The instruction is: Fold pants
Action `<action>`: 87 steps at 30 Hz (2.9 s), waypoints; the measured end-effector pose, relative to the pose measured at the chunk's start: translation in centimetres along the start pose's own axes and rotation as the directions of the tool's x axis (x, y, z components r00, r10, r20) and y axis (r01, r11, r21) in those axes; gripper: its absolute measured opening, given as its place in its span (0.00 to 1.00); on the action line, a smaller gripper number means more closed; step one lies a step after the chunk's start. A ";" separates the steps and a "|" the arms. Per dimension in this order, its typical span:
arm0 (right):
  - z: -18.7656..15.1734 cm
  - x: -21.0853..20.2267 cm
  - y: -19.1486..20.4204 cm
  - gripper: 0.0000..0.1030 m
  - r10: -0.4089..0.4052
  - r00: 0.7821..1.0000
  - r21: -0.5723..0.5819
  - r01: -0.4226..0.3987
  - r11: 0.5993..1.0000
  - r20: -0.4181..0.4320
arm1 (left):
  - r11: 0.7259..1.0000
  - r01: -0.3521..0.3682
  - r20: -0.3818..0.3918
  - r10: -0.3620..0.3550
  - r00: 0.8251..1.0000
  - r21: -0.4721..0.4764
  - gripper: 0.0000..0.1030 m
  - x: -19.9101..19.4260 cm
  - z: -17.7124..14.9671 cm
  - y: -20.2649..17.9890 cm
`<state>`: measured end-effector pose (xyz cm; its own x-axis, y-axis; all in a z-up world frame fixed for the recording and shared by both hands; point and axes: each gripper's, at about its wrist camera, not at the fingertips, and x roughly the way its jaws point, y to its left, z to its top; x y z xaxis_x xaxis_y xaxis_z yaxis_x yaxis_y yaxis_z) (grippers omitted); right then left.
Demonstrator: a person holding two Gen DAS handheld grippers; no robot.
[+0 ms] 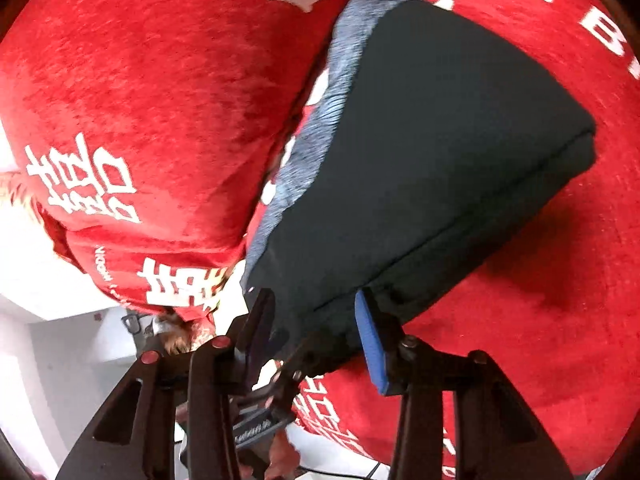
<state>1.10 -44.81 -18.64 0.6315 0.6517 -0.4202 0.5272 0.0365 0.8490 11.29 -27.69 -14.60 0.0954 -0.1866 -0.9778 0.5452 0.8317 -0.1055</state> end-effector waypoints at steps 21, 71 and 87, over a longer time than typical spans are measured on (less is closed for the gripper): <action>-0.3 3.6 1.3 0.05 -0.161 0.987 0.007 0.161 0.987 -0.024 | 0.993 -0.101 -0.024 0.100 0.995 -0.054 1.00 -2.2 -1.2 5.0; 8.9 0.9 4.7 0.45 -0.612 0.775 -0.473 0.604 0.642 0.159 | 0.998 -0.051 -0.093 0.048 0.995 -0.032 1.00 1.5 3.2 -2.6; 2.3 -1.5 6.5 0.59 -0.722 0.675 -0.493 0.685 0.536 0.154 | 0.993 -0.061 -0.093 0.052 0.994 -0.101 1.00 -3.6 -2.5 2.9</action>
<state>4.94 -47.27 -13.22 0.1331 0.2972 -0.9455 0.4355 0.8394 0.3252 10.47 -23.31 -11.85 0.0458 -0.0938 -0.9945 0.4514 0.8901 -0.0632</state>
